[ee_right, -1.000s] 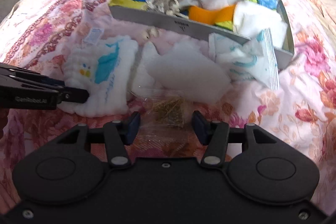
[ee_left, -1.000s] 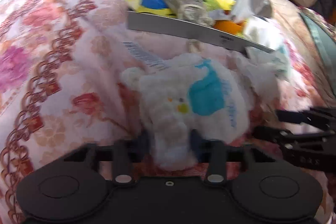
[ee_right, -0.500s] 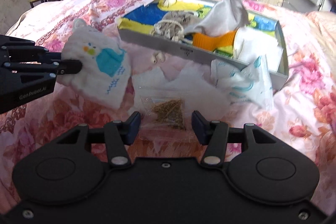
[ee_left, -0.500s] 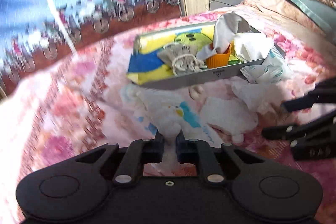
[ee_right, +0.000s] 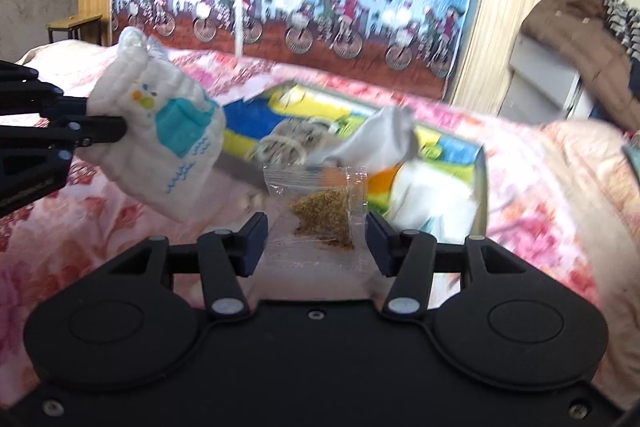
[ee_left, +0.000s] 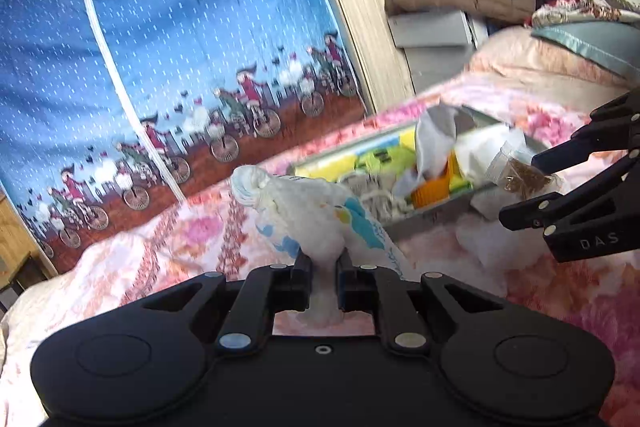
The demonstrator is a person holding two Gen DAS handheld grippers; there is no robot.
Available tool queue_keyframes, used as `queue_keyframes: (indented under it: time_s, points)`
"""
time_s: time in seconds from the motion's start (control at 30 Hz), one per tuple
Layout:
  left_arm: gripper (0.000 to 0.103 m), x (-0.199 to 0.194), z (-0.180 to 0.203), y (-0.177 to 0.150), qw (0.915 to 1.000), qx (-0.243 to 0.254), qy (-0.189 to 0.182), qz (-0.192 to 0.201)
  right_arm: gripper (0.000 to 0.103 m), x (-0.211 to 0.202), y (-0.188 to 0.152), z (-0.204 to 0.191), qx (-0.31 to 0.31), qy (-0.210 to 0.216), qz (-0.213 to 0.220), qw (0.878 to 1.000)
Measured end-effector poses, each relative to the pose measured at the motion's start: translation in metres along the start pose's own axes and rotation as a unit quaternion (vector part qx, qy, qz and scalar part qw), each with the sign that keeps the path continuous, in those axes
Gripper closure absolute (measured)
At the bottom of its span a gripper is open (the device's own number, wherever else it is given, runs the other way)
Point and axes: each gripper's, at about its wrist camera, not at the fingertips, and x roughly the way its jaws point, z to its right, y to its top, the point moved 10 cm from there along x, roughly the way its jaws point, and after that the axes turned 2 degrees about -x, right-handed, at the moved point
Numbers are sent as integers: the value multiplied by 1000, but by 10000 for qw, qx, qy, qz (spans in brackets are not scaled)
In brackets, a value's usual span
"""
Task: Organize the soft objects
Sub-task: 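Carry the muslin cloth with the left tool while the right tool carries the herb bag into the tray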
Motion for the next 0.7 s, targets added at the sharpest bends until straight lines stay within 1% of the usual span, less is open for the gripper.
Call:
queue_keyframes:
  time_s: [0.07, 0.13, 0.27, 0.33, 0.47, 0.6, 0.7]
  points:
    - [91, 2, 2, 6, 9999, -8, 23, 107, 58, 6, 9, 9, -33, -181, 169, 9997]
    - [91, 9, 1, 15, 9999, -112, -65, 48, 58, 14, 16, 21, 96, -327, 277, 9990]
    - [91, 27, -1, 46, 9992, -299, -149, 202, 58, 38, 24, 45, 311, -540, 311, 9976]
    - [91, 43, -2, 62, 9986, -439, -124, 263, 57, 47, 28, 53, 382, -587, 315, 9970]
    - [90, 85, 2, 88, 9964, -796, -101, 259, 56, 66, 36, 74, 412, -698, 286, 9963]
    - [90, 126, 10, 101, 9945, -1035, -51, 158, 56, 89, 33, 94, 625, -737, 145, 9952]
    - [90, 149, 20, 103, 9936, -1126, -59, 18, 56, 105, 26, 97, 665, -749, 44, 9950]
